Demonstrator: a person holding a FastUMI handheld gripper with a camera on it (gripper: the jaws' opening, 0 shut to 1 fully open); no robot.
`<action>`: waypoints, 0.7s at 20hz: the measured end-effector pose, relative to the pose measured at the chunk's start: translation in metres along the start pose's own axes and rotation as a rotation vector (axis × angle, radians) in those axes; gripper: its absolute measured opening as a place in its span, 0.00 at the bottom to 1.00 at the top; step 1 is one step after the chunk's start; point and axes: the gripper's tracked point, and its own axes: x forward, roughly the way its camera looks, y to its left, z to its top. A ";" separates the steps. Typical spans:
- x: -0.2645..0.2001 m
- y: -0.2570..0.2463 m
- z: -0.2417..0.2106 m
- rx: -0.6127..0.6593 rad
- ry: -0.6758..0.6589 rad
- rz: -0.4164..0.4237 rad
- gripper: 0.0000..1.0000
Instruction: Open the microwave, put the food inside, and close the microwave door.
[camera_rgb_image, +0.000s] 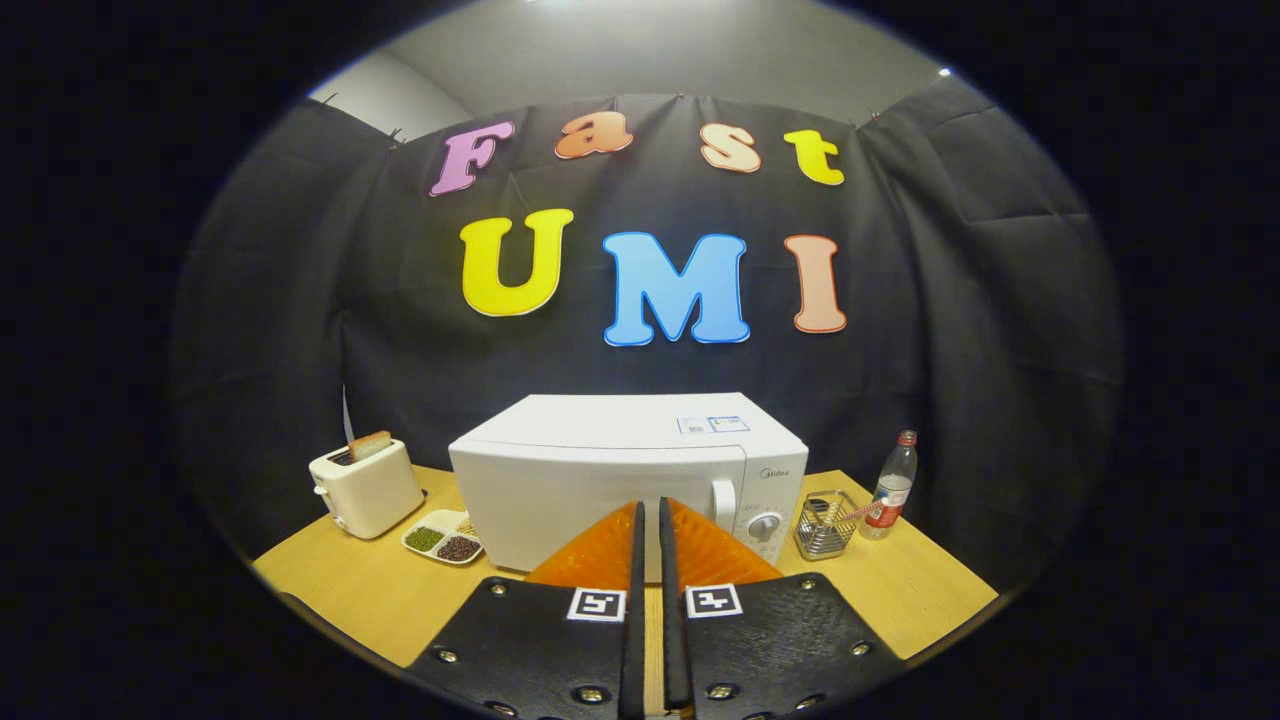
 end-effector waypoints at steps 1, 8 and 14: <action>-0.007 0.000 0.002 -0.001 -0.009 -0.005 0.08; -0.065 0.015 0.002 0.016 -0.054 0.012 0.08; -0.106 0.030 -0.003 0.024 -0.081 0.047 0.50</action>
